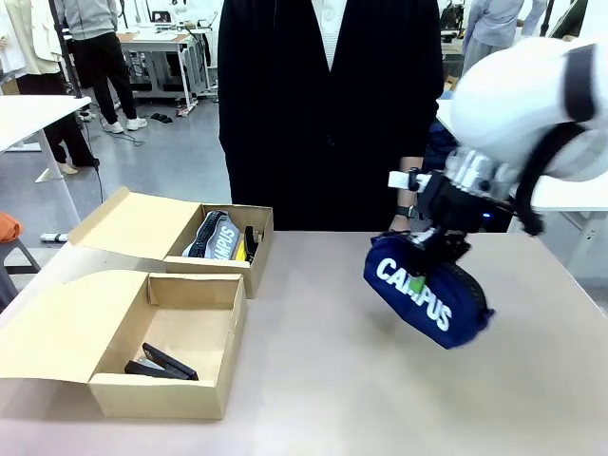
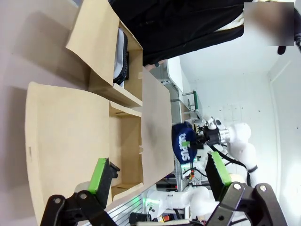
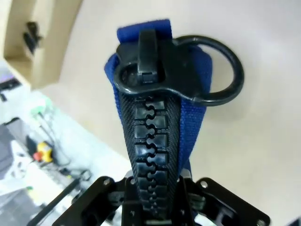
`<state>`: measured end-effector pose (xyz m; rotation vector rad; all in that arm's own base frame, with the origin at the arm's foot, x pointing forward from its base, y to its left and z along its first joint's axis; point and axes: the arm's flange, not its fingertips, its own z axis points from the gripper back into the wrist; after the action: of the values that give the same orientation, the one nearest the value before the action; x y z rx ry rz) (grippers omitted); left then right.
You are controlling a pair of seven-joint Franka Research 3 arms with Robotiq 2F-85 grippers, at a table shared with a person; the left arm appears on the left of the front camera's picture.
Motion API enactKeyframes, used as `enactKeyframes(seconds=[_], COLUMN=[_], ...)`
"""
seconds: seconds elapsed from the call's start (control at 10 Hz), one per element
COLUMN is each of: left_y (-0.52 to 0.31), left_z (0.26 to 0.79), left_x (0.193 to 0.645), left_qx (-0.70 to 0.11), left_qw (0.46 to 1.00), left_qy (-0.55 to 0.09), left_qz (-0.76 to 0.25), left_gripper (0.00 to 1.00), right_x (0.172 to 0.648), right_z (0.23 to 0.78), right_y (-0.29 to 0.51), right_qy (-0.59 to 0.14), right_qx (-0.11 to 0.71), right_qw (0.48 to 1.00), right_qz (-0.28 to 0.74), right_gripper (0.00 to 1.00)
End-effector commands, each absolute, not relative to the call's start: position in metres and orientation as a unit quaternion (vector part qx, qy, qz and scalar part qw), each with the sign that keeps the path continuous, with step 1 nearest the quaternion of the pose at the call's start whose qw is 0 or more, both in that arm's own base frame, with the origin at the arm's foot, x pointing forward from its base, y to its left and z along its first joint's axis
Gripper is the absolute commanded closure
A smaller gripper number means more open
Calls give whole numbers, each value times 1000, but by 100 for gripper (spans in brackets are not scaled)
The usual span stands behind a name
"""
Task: Place items inside the box.
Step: Pick up a Pencil pouch or Stapler and place it inside the Mailer Box closest to the robot.
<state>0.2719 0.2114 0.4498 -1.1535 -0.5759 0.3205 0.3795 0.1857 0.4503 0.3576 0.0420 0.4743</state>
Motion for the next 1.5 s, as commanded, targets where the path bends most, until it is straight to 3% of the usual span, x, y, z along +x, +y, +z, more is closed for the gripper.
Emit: enactKeyframes(seconds=[0.0, 0.1, 0.2, 0.3, 0.5, 0.7, 0.8, 1.0, 1.2, 1.4], left_y=[209, 209, 209, 209, 209, 209, 209, 209, 209, 209], left_z=[449, 449, 449, 449, 449, 449, 449, 449, 449, 449], left_x=[271, 271, 271, 271, 271, 271, 271, 271, 271, 271], left_qx=[-542, -542, -542, -542, -542, -542, -542, -542, -542, -542], left_qw=[781, 781, 781, 781, 781, 781, 781, 781, 781, 781], left_qy=[-276, -276, -276, -276, -276, -276, -276, -276, -276, -276], left_qz=[143, 143, 143, 143, 143, 143, 143, 143, 143, 143], left_gripper=[0, 0, 0, 0, 0, 0, 0, 0, 0, 0], right_x=[360, 380, 380, 355, 359, 349, 353, 345, 289, 244], right_z=[451, 450, 450, 457, 476, 495, 492, 488, 475, 457], right_y=[154, 186, 186, 167, 236, 351, 349, 244, 154, 114], right_qy=[37, 21, 21, 32, 74, 112, 85, 94, 84, 81], right_qx=[230, 176, 176, 194, 289, 225, 169, 189, 204, 238], right_qw=[938, 956, 956, 952, 952, 968, 982, 977, 974, 956], right_qz=[257, 234, 234, 234, 72, -21, 13, 11, -53, -152], right_gripper=[100, 100, 100, 93, 93, 93, 93, 93, 93, 93])
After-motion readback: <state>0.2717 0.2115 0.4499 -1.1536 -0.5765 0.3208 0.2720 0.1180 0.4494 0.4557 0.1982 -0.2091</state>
